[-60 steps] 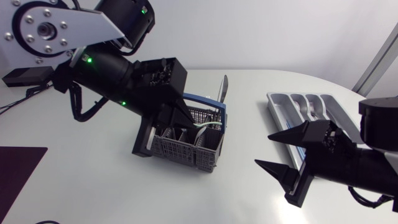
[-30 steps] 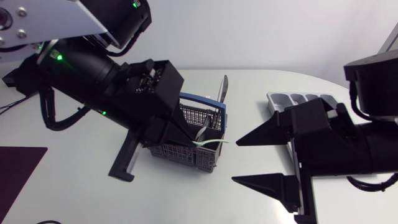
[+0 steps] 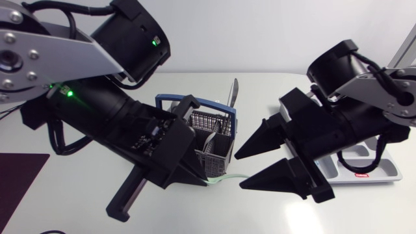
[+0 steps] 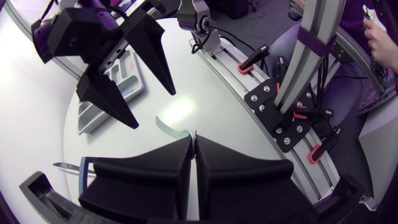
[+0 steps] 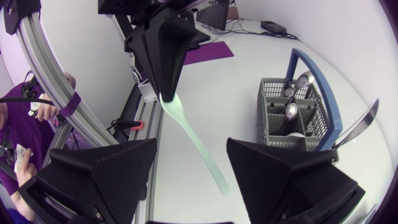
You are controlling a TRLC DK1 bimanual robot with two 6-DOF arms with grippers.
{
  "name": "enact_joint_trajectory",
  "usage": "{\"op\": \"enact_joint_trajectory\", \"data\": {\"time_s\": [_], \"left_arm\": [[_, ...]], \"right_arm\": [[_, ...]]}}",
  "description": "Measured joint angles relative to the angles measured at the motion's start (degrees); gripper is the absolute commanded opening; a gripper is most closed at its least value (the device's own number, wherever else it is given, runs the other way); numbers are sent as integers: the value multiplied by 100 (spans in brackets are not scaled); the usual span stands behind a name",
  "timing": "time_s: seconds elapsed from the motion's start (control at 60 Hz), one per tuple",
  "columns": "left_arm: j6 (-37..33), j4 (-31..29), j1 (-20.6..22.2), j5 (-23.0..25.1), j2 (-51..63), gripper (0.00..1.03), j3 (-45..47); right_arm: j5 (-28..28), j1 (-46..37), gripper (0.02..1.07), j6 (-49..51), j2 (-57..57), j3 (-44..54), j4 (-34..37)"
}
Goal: Sort the cutlery from the basket into the organizer compartments.
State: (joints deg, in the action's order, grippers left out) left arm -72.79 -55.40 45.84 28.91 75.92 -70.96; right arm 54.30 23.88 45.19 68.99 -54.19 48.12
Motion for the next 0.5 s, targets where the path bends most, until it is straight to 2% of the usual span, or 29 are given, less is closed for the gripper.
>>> {"op": "enact_joint_trajectory", "data": {"time_s": [0.2,0.433,0.5], "left_arm": [[-210,20,17,199,-24,3,0],[-343,24,52,289,-22,3,0],[-380,26,52,330,-11,3,0]], "right_arm": [[164,42,81,509,450,-105,319],[446,157,63,1126,994,-682,1180],[463,230,61,1335,1158,-850,1456]]}}
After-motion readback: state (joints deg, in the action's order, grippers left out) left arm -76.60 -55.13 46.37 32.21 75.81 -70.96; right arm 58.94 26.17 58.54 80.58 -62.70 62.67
